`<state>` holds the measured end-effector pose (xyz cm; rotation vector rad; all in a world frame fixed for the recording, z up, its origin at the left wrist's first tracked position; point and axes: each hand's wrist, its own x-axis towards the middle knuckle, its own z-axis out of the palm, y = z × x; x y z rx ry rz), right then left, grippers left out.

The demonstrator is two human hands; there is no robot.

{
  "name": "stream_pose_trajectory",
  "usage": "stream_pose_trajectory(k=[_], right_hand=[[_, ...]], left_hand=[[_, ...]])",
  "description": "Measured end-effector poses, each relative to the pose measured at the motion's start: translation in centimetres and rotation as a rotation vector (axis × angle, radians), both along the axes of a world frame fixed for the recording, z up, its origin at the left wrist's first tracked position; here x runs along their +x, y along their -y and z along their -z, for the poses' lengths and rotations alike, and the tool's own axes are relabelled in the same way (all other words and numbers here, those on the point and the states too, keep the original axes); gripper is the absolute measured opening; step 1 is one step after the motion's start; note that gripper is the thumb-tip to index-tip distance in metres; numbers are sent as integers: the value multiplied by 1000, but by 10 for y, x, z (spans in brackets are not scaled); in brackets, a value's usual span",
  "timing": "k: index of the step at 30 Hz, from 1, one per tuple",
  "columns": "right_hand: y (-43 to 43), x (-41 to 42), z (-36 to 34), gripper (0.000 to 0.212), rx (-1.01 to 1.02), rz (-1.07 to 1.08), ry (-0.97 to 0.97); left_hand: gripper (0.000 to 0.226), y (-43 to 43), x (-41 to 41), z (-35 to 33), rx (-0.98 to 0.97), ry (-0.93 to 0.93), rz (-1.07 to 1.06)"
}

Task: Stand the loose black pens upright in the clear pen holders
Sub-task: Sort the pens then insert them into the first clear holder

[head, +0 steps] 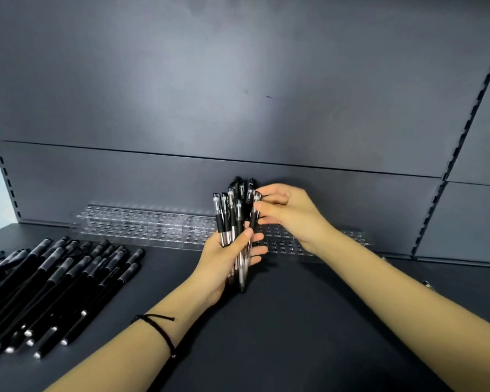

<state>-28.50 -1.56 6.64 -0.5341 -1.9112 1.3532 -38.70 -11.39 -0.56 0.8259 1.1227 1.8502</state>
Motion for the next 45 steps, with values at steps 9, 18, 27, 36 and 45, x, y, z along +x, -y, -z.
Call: stream_pose_trajectory(k=[9, 18, 27, 36, 45], right_hand=[[-47, -11, -26, 21, 248, 335, -261], [-49, -27, -1, 20, 356, 296, -49], [-33, -19, 13, 11, 580, 356, -5], [-14, -18, 1, 3, 191, 102, -46], [-43, -17, -17, 23, 357, 305, -296]], left_hand=[[31, -2, -14, 7, -103, -55, -45], [15, -3, -20, 6, -158, 24, 12], [3, 0, -18, 5, 26, 81, 90], [24, 0, -16, 7, -30, -9, 78], [24, -2, -23, 8, -112, 16, 23]])
